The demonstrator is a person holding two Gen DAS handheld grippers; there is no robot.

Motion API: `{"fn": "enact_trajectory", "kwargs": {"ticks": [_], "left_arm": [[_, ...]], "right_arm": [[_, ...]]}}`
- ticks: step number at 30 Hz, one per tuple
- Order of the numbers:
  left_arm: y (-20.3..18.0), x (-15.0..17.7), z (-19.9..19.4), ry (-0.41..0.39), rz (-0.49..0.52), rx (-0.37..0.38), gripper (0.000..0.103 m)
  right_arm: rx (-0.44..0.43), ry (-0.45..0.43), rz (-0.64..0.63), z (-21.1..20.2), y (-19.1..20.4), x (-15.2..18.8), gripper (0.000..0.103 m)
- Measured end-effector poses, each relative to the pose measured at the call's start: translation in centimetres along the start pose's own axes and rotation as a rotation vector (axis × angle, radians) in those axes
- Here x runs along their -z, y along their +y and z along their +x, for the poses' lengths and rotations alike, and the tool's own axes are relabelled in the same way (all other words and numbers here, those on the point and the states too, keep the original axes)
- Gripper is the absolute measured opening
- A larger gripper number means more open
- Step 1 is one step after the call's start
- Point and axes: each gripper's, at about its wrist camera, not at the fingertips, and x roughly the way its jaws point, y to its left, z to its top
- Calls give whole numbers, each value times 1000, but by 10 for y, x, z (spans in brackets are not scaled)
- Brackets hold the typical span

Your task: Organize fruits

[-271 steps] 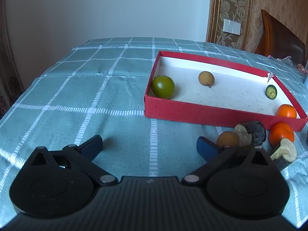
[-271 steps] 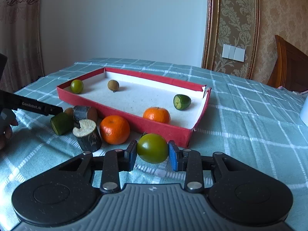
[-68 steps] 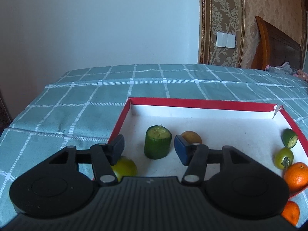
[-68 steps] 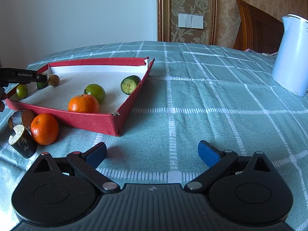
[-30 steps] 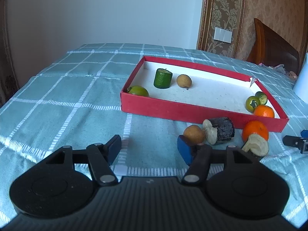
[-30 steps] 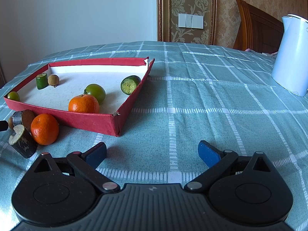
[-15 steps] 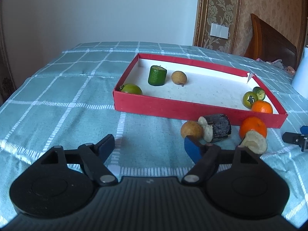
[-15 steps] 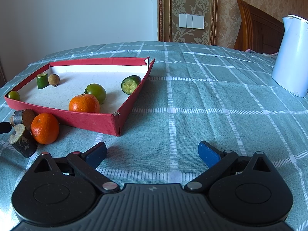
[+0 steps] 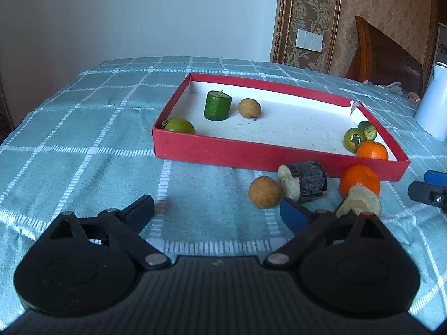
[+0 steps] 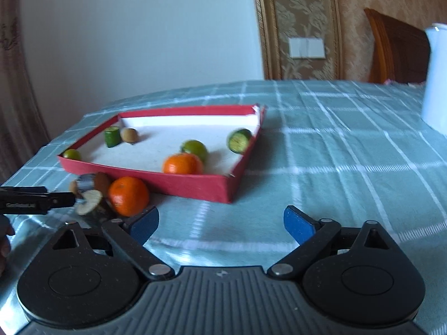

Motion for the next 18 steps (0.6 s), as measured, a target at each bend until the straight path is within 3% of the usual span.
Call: {"fn": "enact_trajectory", "kwargs": {"ticks": [4, 8, 11, 14, 18], "left_arm": [[0, 0, 0, 0, -3, 2, 98], [3, 0, -1, -5, -28, -26, 99], [14, 1, -4, -24, -92, -23, 99], [18, 1, -6, -33, -113, -10, 99], [15, 0, -5, -24, -99, -13, 101]], "right_arm": [[-99, 45, -21, 6, 21, 1, 72], [-135, 26, -87, 0, 46, 8, 70], [-178, 43, -100, 2, 62, 10, 53], [-177, 63, -113, 10, 73, 13, 53], [-185, 78, -103, 20, 80, 13, 42]]}}
